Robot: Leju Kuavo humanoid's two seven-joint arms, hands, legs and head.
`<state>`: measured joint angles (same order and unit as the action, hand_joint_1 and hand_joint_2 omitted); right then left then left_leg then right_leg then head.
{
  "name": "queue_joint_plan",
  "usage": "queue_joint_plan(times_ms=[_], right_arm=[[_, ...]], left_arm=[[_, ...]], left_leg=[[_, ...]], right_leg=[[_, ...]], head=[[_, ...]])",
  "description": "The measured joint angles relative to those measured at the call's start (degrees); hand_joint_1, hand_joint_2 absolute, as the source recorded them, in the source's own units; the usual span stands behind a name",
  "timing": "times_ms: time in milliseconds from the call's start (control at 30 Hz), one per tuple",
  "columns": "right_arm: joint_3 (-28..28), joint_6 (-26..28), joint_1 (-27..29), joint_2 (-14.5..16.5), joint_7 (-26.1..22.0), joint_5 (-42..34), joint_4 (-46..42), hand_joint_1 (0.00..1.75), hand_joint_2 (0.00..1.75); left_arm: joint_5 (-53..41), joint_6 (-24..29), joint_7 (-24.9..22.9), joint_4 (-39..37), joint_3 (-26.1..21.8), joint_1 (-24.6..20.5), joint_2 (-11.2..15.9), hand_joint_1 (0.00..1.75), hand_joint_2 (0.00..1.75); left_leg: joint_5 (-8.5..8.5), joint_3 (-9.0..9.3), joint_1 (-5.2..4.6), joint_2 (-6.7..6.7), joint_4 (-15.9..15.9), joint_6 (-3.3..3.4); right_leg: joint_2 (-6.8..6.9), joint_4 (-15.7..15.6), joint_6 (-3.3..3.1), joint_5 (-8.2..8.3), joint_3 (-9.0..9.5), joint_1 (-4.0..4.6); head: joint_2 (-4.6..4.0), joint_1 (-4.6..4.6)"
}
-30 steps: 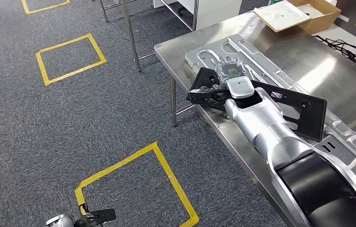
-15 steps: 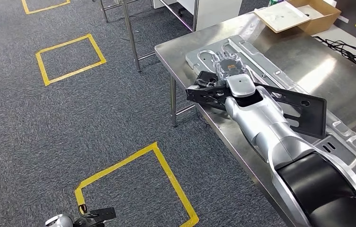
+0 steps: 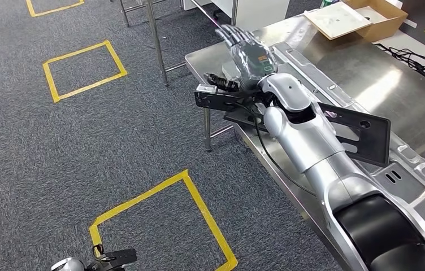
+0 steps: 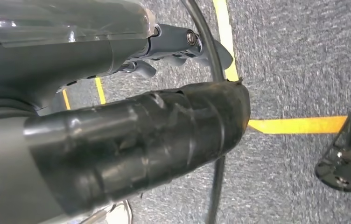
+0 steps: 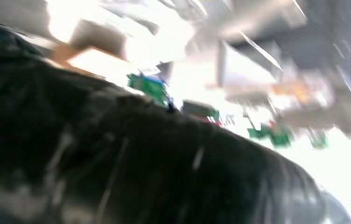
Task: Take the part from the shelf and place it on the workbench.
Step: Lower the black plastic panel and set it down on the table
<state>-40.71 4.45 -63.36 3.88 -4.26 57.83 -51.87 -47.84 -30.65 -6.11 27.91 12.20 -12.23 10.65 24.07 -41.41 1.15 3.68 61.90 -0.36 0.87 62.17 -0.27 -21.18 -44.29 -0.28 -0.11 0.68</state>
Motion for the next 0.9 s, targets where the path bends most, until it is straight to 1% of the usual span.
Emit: queue_joint_plan(times_ms=[100, 167, 200, 233, 267, 333, 367, 400, 433, 467, 500, 533, 567, 600, 633, 667, 700, 733, 767, 800, 833, 867, 900], right_arm=[[-0.6, 1.1, 1.3, -0.9, -0.2, -1.6, -8.2, 0.00, 1.75], [-0.9, 2.7, 2.0, -1.2, -1.0, -2.2, -11.9, 0.00, 1.75], [-1.1, 3.8, 2.3, -1.3, -1.6, -2.4, -13.4, 0.00, 1.75], [-1.4, 4.7, 2.5, -1.4, -2.1, -2.5, -14.6, 0.00, 1.75], [-1.7, 5.4, 2.8, -1.6, -2.5, -2.6, -15.8, 0.00, 1.75], [-2.5, 6.0, 3.4, -1.9, -2.9, -2.7, -17.6, 0.00, 1.75], [-2.8, 6.0, 3.8, -2.1, -3.0, -2.7, -18.4, 0.00, 1.75], [-3.1, 6.1, 4.2, -2.1, -3.0, -2.7, -19.0, 0.00, 1.75], [-3.4, 6.1, 4.5, -2.2, -3.0, -2.7, -19.5, 0.00, 1.75], [-3.6, 6.1, 4.6, -2.4, -3.0, -2.8, -20.0, 0.00, 1.75], [-3.7, 6.1, 4.6, -2.5, -3.0, -2.8, -20.4, 0.00, 1.75], [-3.8, 6.1, 4.6, -2.6, -3.0, -2.8, -20.8, 0.00, 1.75], [-3.9, 6.2, 4.6, -2.6, -3.0, -2.8, -21.1, 0.00, 1.75], [-4.0, 6.2, 4.6, -2.6, -3.1, -2.8, -21.3, 0.00, 1.75], [-4.0, 6.3, 4.6, -2.6, -3.1, -2.8, -21.5, 0.00, 1.75], [-4.1, 6.3, 4.6, -2.6, -3.1, -2.8, -21.7, 0.00, 1.75], [-4.2, 6.3, 4.6, -2.6, -3.1, -2.8, -21.9, 0.00, 1.75], [-4.2, 6.3, 4.6, -2.6, -3.1, -2.8, -22.1, 0.00, 1.75], [-4.3, 6.3, 4.5, -2.6, -3.1, -2.8, -22.2, 0.00, 1.75], [-4.5, 6.3, 4.6, -2.6, -3.1, -2.8, -22.3, 0.00, 1.75], [-4.6, 6.4, 4.6, -2.6, -3.3, -2.8, -22.3, 0.00, 1.31], [-4.9, 6.5, 4.8, -2.6, -3.4, -2.8, -22.3, 0.00, 0.87], [-5.3, 6.6, 4.9, -2.6, -3.6, -2.8, -22.4, 0.00, 0.44]], left_arm=[[0.0, -0.1, 0.6, 0.0, 0.0, 0.4, 0.4, 0.00, 0.00], [0.0, -0.2, 1.1, 0.0, 0.1, 0.5, 0.6, 0.00, 0.00], [-0.1, -0.3, 1.3, 0.0, 0.1, 0.5, 0.6, 0.00, 0.00], [-0.1, -0.4, 1.6, 0.0, 0.2, 0.4, 0.6, 0.00, 0.00], [-0.1, -0.4, 1.8, 0.0, 0.2, 0.3, 0.6, 0.00, 0.00], [-0.1, -0.4, 2.1, 0.0, 0.3, 0.2, 0.5, 0.00, 0.00], [-0.1, -0.3, 2.1, 0.0, 0.3, 0.1, 0.5, 0.00, 0.00], [0.0, -0.3, 2.2, 0.0, 0.4, 0.1, 0.4, 0.00, 0.00], [0.0, -0.3, 2.2, 0.0, 0.4, 0.2, 0.4, 0.00, 0.00], [0.0, -0.3, 2.2, 0.0, 0.4, 0.2, 0.4, 0.00, 0.00], [0.0, -0.3, 2.2, 0.0, 0.5, 0.2, 0.3, 0.00, 0.00], [0.0, -0.3, 2.2, 0.0, 0.5, 0.2, 0.3, 0.00, 0.00], [0.0, -0.3, 2.2, 0.0, 0.5, 0.2, 0.3, 0.00, 0.00], [0.0, -0.3, 2.2, 0.0, 0.5, 0.2, 0.3, 0.00, 0.00], [0.0, -0.3, 2.2, 0.0, 0.5, 0.3, 0.3, 0.00, 0.00], [0.0, -0.3, 2.2, 0.0, 0.6, 0.4, 0.3, 0.00, 0.00], [0.0, -0.3, 2.2, 0.0, 0.6, 0.4, 0.3, 0.00, 0.00], [0.0, -0.3, 2.2, 0.0, 0.6, 0.5, 0.3, 0.00, 0.00], [0.0, -0.3, 2.2, 0.0, 0.6, 0.5, 0.3, 0.00, 0.00], [0.0, -0.3, 2.3, 0.0, 0.6, 0.5, 0.3, 0.00, 0.00], [0.0, -0.2, 2.3, 0.0, 0.6, 0.5, 0.3, 0.00, 0.00], [0.0, -0.2, 2.4, 0.0, 0.6, 0.6, 0.3, 0.00, 0.00], [0.0, -0.1, 2.5, 0.0, 0.6, 0.7, 0.3, 0.00, 0.00]], left_leg=[[0.16, 0.17, -0.12, -0.05, -0.1, 0.41], [-0.15, 1.01, 0.03, -0.21, -1.1, 0.86], [-0.45, 1.74, 0.21, -0.36, -1.9, 1.17], [-0.78, 2.49, 0.39, -0.48, -2.7, 1.45], [-1.02, 3.10, 0.57, -0.67, -3.3, 1.63], [-1.15, 3.50, 0.60, -1.26, -3.7, 1.75], [-1.15, 3.52, 0.66, -1.68, -3.7, 1.72], [-1.16, 3.52, 0.75, -2.14, -3.7, 1.62], [-1.16, 3.51, 0.88, -2.66, -3.6, 1.45], [-1.15, 3.50, 1.03, -3.21, -3.5, 1.18], [-1.15, 3.48, 1.15, -3.72, -3.4, 0.79], [-1.14, 3.46, 1.18, -4.23, -3.3, 0.34], [-1.19, 3.44, 1.22, -4.62, -3.3, -0.16], [-1.29, 3.45, 1.25, -4.91, -3.5, -0.63], [-1.41, 3.52, 1.29, -5.18, -3.7, -1.07], [-1.41, 3.52, 1.46, -5.27, -3.8, -1.44], [-1.05, 3.42, 1.54, -5.12, -3.5, -1.66], [-0.14, 2.92, 1.57, -4.83, -2.2, -1.76], [1.32, 1.89, 1.55, -4.49, 0.2, -1.74], [3.13, 0.36, 1.44, -4.20, 3.8, -1.65], [4.84, -1.45, 1.36, -4.10, 7.7, -1.59], [5.84, -2.89, 1.29, -4.09, 10.7, -1.52], [5.88, -3.52, 1.25, -4.06, 12.0, -1.43]], right_leg=[[0.15, -0.2, 0.30, -0.02, 0.38, -0.12], [0.37, -0.7, 0.66, -0.07, 1.12, -0.11], [0.31, -0.4, 0.83, -0.62, 1.37, -0.12], [0.10, 0.8, 0.99, -1.78, 1.27, -0.14], [-0.22, 3.3, 1.12, -3.56, 0.59, -0.22], [-0.66, 10.0, 1.42, -7.62, -1.73, -0.43], [-0.74, 12.4, 1.60, -8.76, -2.44, -0.59], [-0.76, 12.9, 1.78, -8.90, -2.23, -0.79], [-0.80, 11.1, 1.92, -8.05, -0.81, -0.99], [-1.05, 7.5, 2.02, -6.59, 1.63, -1.23], [-1.62, 3.7, 2.06, -5.55, 4.09, -1.36], [-2.09, 0.5, 1.91, -4.76, 6.04, -1.37], [-2.41, -1.4, 1.69, -4.47, 7.19, -1.24], [-2.46, -1.8, 1.35, -4.65, 7.45, -0.97], [-2.13, -2.0, 0.92, -4.52, 7.53, -0.75], [-1.77, -2.2, 0.43, -4.40, 7.74, -0.75], [-1.46, -2.5, -0.09, -4.26, 8.02, -0.78], [-1.10, -2.9, -0.62, -4.09, 8.34, -0.84], [-0.72, -3.2, -1.09, -4.00, 8.64, -0.85], [-0.36, -3.3, -1.42, -4.06, 8.82, -0.63], [0.01, -3.3, -1.68, -4.15, 8.91, -0.41], [0.37, -3.3, -1.84, -4.25, 8.97, -0.18], [0.73, -3.2, -1.96, -4.38, 9.02, 0.03]], head=[[0.00, -0.01], [0.00, 0.00], [0.00, 0.00], [0.00, 0.01], [0.00, 0.02], [0.00, 0.02], [0.00, 0.03], [0.00, 0.02], [0.00, 0.03], [0.00, 0.03], [0.00, 0.02], [0.00, 0.02], [0.00, 0.01], [0.00, 0.01], [0.00, 0.02], [0.00, 0.01], [0.00, -0.01], [0.00, -0.02], [0.00, -0.03], [0.00, -0.02], [0.00, -0.02], [0.00, -0.02], [0.00, -0.02]])
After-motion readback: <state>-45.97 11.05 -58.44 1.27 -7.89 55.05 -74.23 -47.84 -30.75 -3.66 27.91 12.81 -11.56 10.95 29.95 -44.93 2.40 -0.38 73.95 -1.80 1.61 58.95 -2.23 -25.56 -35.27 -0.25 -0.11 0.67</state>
